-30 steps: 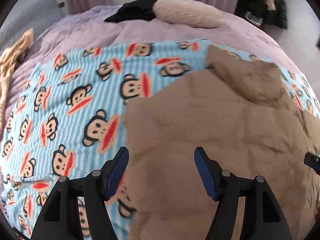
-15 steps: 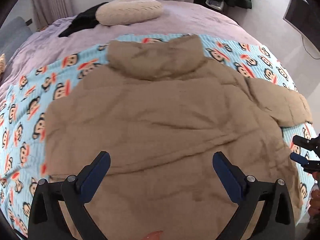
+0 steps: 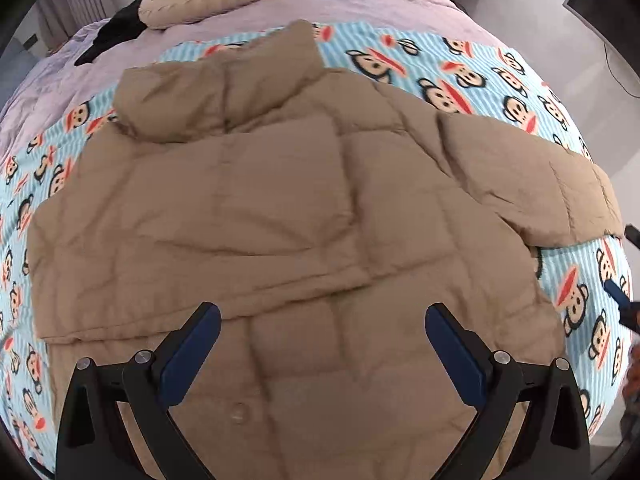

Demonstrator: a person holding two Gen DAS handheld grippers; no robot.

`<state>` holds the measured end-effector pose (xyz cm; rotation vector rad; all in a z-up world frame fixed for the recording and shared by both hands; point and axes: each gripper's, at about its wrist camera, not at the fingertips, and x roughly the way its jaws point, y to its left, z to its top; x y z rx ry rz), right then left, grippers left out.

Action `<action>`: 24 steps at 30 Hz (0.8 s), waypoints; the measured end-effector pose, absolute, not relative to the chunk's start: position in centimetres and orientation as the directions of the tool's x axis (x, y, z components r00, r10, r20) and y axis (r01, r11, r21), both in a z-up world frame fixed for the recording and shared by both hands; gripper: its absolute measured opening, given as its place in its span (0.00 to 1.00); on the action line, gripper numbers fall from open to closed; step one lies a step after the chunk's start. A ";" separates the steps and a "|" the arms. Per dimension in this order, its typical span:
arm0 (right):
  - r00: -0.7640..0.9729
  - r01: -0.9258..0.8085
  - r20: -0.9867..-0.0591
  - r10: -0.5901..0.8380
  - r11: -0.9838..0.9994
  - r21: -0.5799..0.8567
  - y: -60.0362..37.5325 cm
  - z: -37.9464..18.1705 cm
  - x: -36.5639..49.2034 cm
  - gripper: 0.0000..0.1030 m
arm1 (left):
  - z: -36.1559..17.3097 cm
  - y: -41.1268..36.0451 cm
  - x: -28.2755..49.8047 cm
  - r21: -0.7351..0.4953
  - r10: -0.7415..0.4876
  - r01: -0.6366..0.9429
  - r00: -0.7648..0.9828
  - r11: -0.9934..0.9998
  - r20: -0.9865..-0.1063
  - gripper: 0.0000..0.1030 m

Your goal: Fold large clothes

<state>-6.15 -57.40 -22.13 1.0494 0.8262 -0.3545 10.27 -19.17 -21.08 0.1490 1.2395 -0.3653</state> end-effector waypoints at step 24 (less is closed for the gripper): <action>0.867 0.474 -0.447 0.220 -0.087 0.876 -70.8 -28.7 -1.4 0.06 | -18.9 -18.9 9.9 -0.085 -0.149 0.197 0.340 0.977 -0.929 0.99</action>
